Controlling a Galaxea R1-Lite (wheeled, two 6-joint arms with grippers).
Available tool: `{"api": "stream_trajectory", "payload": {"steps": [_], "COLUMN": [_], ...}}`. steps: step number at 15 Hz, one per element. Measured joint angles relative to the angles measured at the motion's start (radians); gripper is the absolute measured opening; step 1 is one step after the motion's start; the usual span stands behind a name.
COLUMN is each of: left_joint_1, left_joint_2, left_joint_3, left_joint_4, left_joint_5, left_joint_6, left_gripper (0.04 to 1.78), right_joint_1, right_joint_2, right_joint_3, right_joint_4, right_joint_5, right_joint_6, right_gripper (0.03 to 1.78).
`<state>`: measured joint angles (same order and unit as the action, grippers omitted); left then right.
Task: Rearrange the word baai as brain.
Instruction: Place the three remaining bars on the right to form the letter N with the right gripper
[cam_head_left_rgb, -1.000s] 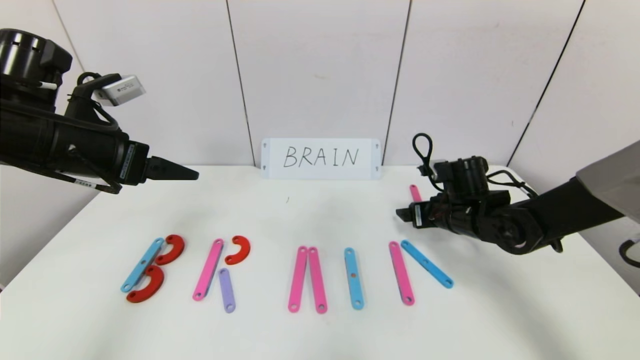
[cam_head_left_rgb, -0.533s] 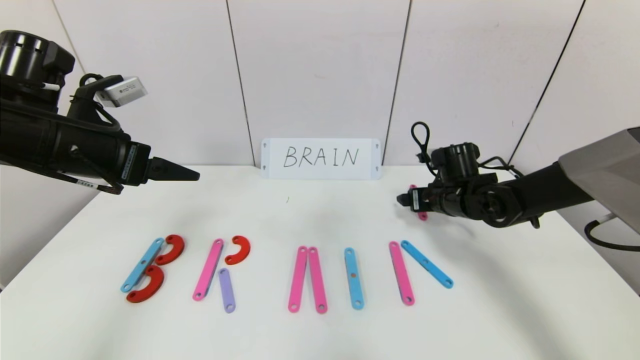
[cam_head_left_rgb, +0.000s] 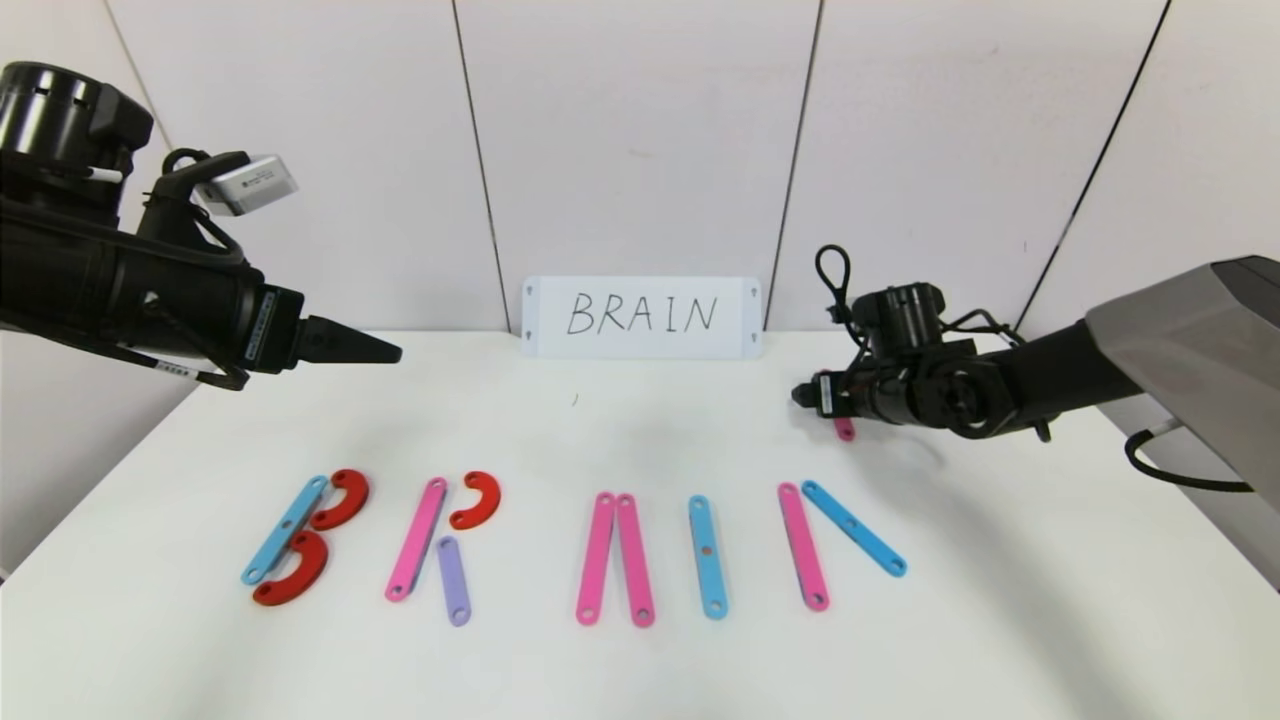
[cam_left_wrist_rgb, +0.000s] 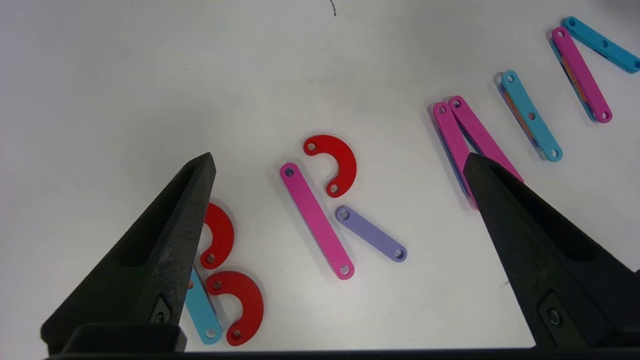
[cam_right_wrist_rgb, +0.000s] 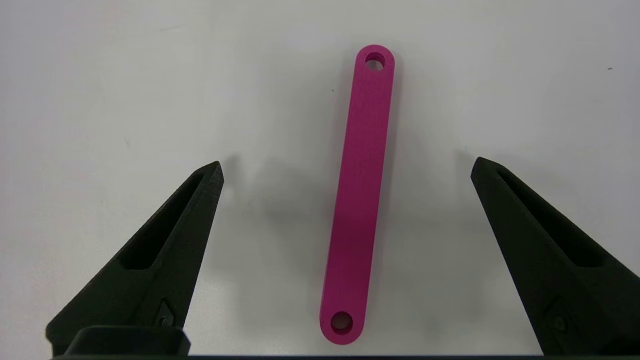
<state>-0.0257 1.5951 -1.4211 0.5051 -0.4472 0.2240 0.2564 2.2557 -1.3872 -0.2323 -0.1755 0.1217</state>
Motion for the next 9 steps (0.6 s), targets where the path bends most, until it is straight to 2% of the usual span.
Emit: {"api": "stream_trajectory", "payload": {"steps": [4, 7, 9], "left_joint_1": [0.0, 0.0, -0.001], "left_joint_2": [-0.002, -0.004, -0.007], "left_joint_3": [0.0, 0.001, 0.002], "left_joint_4": [0.0, 0.001, 0.001], "left_joint_5": [-0.001, -0.001, -0.001], "left_joint_6": [-0.001, 0.0, 0.0], "left_gripper": [1.73, 1.73, 1.73], "right_joint_1": [0.001, 0.003, 0.003], "right_joint_2": [0.029, 0.038, 0.042], "right_joint_3": [-0.049, -0.052, -0.048], "right_joint_4": [0.045, 0.046, 0.046], "right_joint_5": [0.0, 0.001, 0.002], "right_joint_6": [0.001, 0.031, 0.044], "right_gripper": [1.74, 1.73, 1.64]}}
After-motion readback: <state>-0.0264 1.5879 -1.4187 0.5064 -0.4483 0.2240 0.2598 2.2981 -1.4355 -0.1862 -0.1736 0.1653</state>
